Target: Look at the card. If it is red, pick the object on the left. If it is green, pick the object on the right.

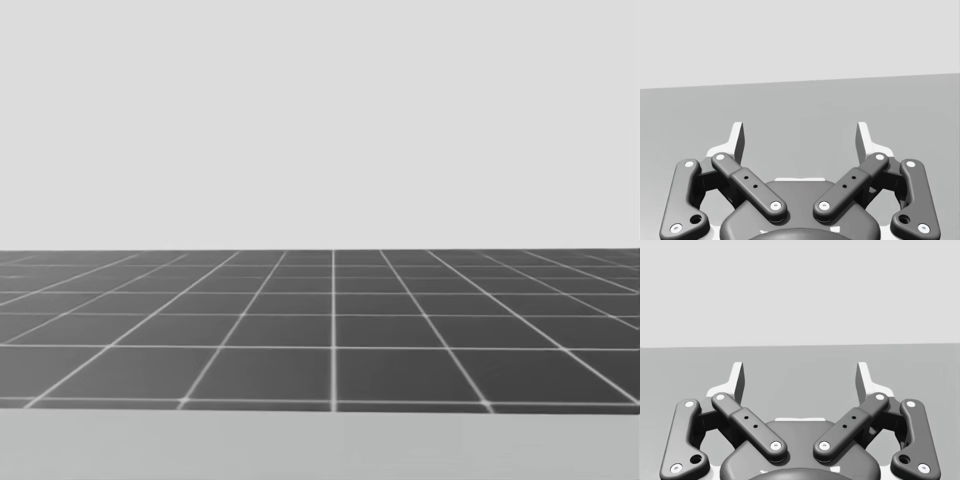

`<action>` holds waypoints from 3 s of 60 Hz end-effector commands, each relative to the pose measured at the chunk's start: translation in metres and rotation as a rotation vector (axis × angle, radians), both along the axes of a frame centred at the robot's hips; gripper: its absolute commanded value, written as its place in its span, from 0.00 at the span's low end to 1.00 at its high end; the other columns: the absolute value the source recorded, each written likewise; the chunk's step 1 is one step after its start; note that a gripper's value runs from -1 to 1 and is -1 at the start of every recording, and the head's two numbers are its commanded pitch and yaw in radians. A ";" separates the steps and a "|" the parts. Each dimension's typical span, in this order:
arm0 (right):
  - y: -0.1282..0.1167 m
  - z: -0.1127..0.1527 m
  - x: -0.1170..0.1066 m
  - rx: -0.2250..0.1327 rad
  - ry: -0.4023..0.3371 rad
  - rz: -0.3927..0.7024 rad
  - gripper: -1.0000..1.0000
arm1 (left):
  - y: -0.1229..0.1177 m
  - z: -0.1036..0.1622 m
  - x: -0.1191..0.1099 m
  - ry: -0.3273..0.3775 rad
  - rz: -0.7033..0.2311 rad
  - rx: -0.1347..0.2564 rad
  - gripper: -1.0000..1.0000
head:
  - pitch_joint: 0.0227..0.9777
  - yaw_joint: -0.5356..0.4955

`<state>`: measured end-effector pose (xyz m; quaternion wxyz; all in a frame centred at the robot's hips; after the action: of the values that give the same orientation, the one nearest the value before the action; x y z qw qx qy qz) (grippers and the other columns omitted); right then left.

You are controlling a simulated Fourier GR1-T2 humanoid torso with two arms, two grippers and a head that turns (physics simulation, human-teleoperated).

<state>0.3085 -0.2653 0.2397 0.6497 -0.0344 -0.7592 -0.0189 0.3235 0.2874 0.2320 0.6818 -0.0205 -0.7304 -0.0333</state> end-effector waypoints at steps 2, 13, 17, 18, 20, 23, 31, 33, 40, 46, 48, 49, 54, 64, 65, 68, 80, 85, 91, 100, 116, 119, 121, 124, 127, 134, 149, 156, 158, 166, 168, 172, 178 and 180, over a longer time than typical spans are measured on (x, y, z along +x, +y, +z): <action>0.000 0.000 -0.001 0.007 -0.021 -0.025 0.00 | 0.000 0.000 0.000 -0.001 0.000 0.003 0.00 | 0.10 0.55; 0.000 0.002 0.000 0.003 0.005 -0.004 0.00 | -0.001 0.000 0.000 -0.001 0.001 0.005 0.00 | 0.13 0.55; 0.000 0.002 0.000 0.003 0.006 -0.005 0.00 | -0.001 0.001 0.000 -0.001 0.002 0.005 0.00 | 0.16 0.55; 0.000 0.002 0.000 0.003 0.006 -0.006 0.00 | -0.001 0.001 0.000 -0.001 0.002 0.005 0.00 | 0.18 0.55; 0.000 0.002 0.000 0.003 0.006 -0.008 0.00 | -0.001 0.001 -0.001 -0.001 0.003 0.005 0.00 | 0.20 0.54; 0.000 0.002 0.000 -0.001 0.006 -0.013 0.00 | -0.001 0.001 -0.001 -0.001 0.003 0.006 0.00 | 0.25 0.54; -0.001 0.002 0.000 -0.009 0.005 -0.025 0.00 | -0.001 0.000 -0.001 -0.002 0.004 0.010 0.00 | 0.38 0.54; -0.001 0.002 0.000 -0.010 0.005 -0.025 0.00 | -0.001 0.000 -0.001 -0.002 0.005 0.011 0.00 | 0.41 0.54; -0.001 0.002 0.001 -0.015 0.003 -0.030 0.00 | -0.001 0.000 0.000 -0.003 0.005 0.017 0.00 | 0.51 0.54; -0.001 0.002 0.001 -0.017 0.002 -0.033 0.00 | 0.000 0.000 0.000 -0.004 0.006 0.019 0.00 | 0.60 0.54; -0.001 0.002 0.001 -0.018 0.002 -0.034 0.00 | 0.000 0.001 0.000 -0.004 0.006 0.020 0.00 | 0.62 0.54; -0.001 0.002 0.001 -0.019 0.002 -0.034 0.00 | 0.000 0.001 0.000 -0.004 0.006 0.020 0.00 | 0.63 0.54; -0.001 0.003 0.001 -0.020 0.002 -0.034 0.00 | 0.000 0.001 0.000 -0.004 0.008 0.019 0.00 | 0.72 0.53; -0.001 0.003 0.001 -0.027 -0.001 -0.039 0.00 | 0.000 0.002 -0.001 -0.004 0.006 0.021 0.00 | 0.84 0.51; -0.001 0.003 0.001 -0.028 -0.001 -0.039 0.00 | 0.000 0.002 0.000 -0.004 0.006 0.021 0.00 | 0.86 0.51; -0.001 0.003 0.000 -0.029 -0.001 -0.040 0.00 | 0.000 0.002 0.000 -0.004 0.006 0.023 0.00 | 0.88 0.51; 0.000 0.004 0.000 -0.034 -0.005 -0.042 0.00 | -0.001 0.003 0.000 -0.005 0.006 0.023 0.00 | 0.95 0.49; -0.001 0.004 0.000 -0.035 -0.006 -0.043 0.00 | -0.001 0.003 0.000 -0.005 0.007 0.023 0.00 | 0.96 0.49; -0.001 0.004 0.000 -0.036 -0.007 -0.042 0.00 | -0.001 0.003 0.000 -0.005 0.007 0.023 0.00 | 0.95 0.49; -0.001 0.004 0.000 -0.036 -0.008 -0.042 0.00 | -0.001 0.003 -0.001 -0.005 0.007 0.023 0.00 | 0.95 0.51; 0.001 0.004 0.000 -0.038 -0.006 -0.040 0.00 | -0.001 0.002 -0.001 -0.004 0.008 0.023 0.00 | 0.90 0.62; 0.001 0.003 -0.001 -0.039 -0.006 -0.040 0.00 | -0.002 0.002 -0.001 -0.004 0.008 0.023 0.00 | 0.90 0.63; 0.002 0.003 -0.001 -0.039 -0.005 -0.040 0.00 | -0.002 0.002 -0.001 -0.004 0.008 0.023 0.00 | 0.89 0.65; 0.002 0.003 -0.001 -0.040 -0.005 -0.039 0.00 | -0.002 0.002 -0.001 -0.004 0.008 0.022 0.00 | 0.88 0.69; 0.002 0.002 -0.001 -0.040 -0.005 -0.039 0.00 | -0.002 0.002 -0.001 -0.004 0.008 0.022 0.00 | 0.87 0.70; 0.002 0.002 0.000 -0.040 -0.005 -0.040 0.00 | -0.002 0.002 -0.001 -0.005 0.008 0.022 0.00 | 0.85 0.75; 0.001 0.002 0.000 -0.042 -0.007 -0.041 0.00 | -0.002 0.002 -0.001 0.000 0.001 0.008 0.00 | 0.84 0.77; 0.001 0.002 0.000 -0.045 -0.010 -0.041 0.00 | -0.006 0.002 -0.001 0.034 -0.054 -0.007 0.00 | 0.86 0.77; 0.001 0.003 0.000 -0.045 -0.011 -0.042 0.00 | -0.007 0.002 -0.002 0.046 -0.073 -0.009 0.00 | 0.86 0.77; 0.000 0.000 0.002 -0.046 -0.005 -0.048 0.00 | -0.025 0.004 -0.011 0.085 -0.169 0.034 0.00 | 0.86 0.77; 0.000 0.000 0.002 -0.047 -0.004 -0.048 0.00 | -0.029 0.005 -0.015 0.096 -0.195 0.043 0.00 | 0.86 0.77; 0.000 0.000 0.002 -0.047 -0.006 -0.048 0.00 | -0.037 0.005 -0.022 0.119 -0.242 0.034 0.00 | 0.86 0.78; 0.000 0.000 0.002 -0.048 -0.009 -0.050 0.00 | -0.043 0.005 -0.031 0.158 -0.280 0.030 0.00 | 0.86 0.78; 0.000 0.000 0.002 -0.050 -0.008 -0.050 0.00 | -0.044 0.004 -0.034 0.171 -0.291 0.027 0.00 | 0.86 0.78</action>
<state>0.3099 -0.2647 0.2403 0.6452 -0.0678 -0.7608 -0.0167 0.3037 0.2585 0.2398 0.7161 -0.0936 -0.6818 -0.1170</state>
